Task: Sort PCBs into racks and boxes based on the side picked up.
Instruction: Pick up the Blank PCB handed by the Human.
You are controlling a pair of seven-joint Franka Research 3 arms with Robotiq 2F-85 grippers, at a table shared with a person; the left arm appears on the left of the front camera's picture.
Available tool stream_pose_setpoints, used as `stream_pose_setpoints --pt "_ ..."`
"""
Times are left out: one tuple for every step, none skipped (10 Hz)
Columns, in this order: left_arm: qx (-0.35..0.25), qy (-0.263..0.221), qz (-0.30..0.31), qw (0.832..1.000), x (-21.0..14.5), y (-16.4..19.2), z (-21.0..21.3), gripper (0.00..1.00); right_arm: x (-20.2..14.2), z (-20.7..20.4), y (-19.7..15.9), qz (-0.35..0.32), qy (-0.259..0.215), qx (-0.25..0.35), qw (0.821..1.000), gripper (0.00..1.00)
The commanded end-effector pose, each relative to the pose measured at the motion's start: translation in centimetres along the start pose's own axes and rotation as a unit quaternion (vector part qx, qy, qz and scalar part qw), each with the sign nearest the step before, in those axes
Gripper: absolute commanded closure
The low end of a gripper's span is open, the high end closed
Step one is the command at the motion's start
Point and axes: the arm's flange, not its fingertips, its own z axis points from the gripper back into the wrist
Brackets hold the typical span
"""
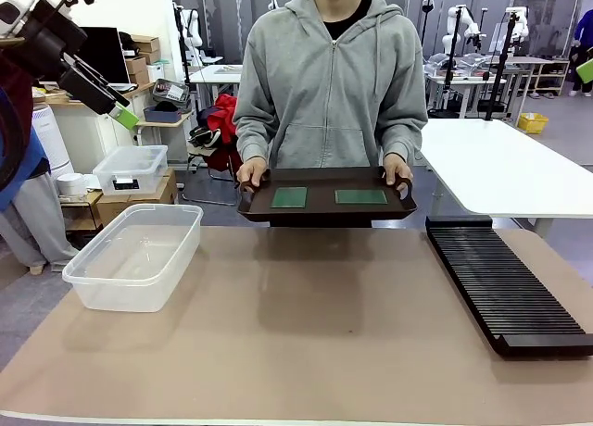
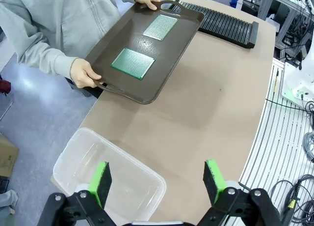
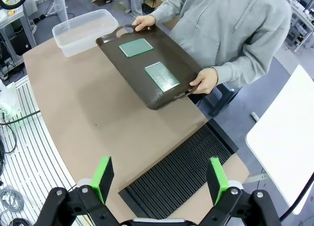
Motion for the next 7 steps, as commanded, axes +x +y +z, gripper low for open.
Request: stream_pose_setpoints --pt "0.0 0.0 -0.003 1.0 -0.1 0.0 0.0 0.0 -1.3 0.7 -0.4 -0.008 -0.031 0.006 0.999 0.0" --pt "0.0 0.0 -0.003 1.0 -0.1 0.0 0.0 0.0 -1.7 1.1 -0.8 -0.012 -0.035 0.006 0.999 0.0" --pt "0.0 0.0 0.0 1.0 0.0 0.0 0.0 0.0 -2.1 1.2 -1.2 -0.017 -0.04 0.014 0.999 0.0" --pt "-0.01 -0.011 -0.004 1.0 0.2 -0.2 0.5 0.0 -2.7 1.0 -1.8 -0.023 -0.041 0.025 0.999 0.0" --pt "-0.006 -0.015 -0.007 1.0 0.4 -0.3 1.1 0.0 -3.2 0.9 -2.2 -0.027 -0.045 0.032 0.998 0.0" --pt "-0.004 -0.022 -0.004 1.0 0.4 -0.2 1.6 0.0 -3.6 0.8 -2.5 -0.03 -0.049 0.037 0.998 0.0" --pt "-0.004 -0.032 0.003 0.999 0.5 0.1 2.1 0.0 -4.0 0.8 -2.8 -0.033 -0.044 0.04 0.998 0.0"
